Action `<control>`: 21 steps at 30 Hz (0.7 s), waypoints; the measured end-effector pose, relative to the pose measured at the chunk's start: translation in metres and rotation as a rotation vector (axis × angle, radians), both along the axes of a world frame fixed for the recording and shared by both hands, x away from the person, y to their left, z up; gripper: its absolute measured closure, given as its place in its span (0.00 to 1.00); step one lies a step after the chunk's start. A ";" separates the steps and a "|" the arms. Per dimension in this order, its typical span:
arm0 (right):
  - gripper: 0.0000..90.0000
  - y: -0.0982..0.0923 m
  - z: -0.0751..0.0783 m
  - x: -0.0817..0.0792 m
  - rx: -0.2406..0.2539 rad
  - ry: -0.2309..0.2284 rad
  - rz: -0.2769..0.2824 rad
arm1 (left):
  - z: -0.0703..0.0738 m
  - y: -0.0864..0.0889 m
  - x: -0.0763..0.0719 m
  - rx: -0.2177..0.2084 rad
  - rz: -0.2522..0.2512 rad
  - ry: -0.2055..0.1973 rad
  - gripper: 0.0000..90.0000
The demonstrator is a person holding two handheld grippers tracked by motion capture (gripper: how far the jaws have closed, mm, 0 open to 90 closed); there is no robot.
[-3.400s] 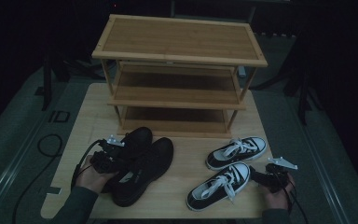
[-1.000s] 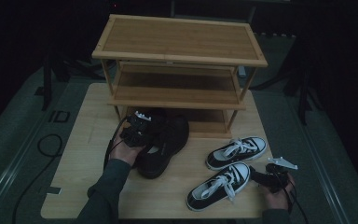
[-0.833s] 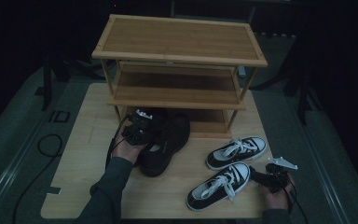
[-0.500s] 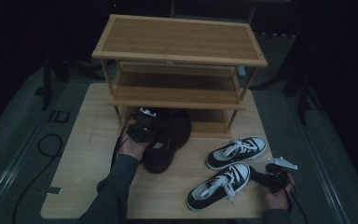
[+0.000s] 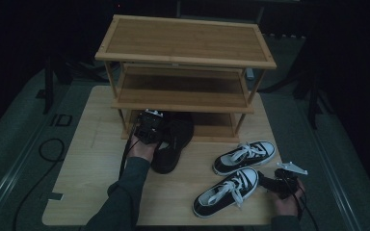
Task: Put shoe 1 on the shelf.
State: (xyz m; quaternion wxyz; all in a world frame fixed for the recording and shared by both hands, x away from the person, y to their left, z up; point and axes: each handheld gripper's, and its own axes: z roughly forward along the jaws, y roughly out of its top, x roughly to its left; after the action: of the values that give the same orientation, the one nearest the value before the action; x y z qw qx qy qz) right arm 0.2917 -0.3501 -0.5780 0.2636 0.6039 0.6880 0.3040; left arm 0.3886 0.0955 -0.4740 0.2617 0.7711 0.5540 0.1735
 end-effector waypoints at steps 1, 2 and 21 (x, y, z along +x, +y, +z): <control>0.14 0.000 0.000 0.000 0.000 0.000 0.000 | 0.000 0.000 0.000 0.004 0.003 -0.001 0.94; 0.14 0.000 0.000 0.000 0.000 0.000 0.000 | 0.000 -0.001 0.001 0.004 0.006 0.000 0.94; 0.14 0.000 0.000 0.000 0.000 0.000 0.000 | -0.005 -0.008 0.007 0.022 0.058 -0.032 0.77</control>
State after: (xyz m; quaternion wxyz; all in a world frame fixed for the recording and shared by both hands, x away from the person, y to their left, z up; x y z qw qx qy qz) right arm 0.2917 -0.3501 -0.5781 0.2636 0.6039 0.6880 0.3040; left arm 0.3957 0.0872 -0.4794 0.2567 0.7547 0.5699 0.1996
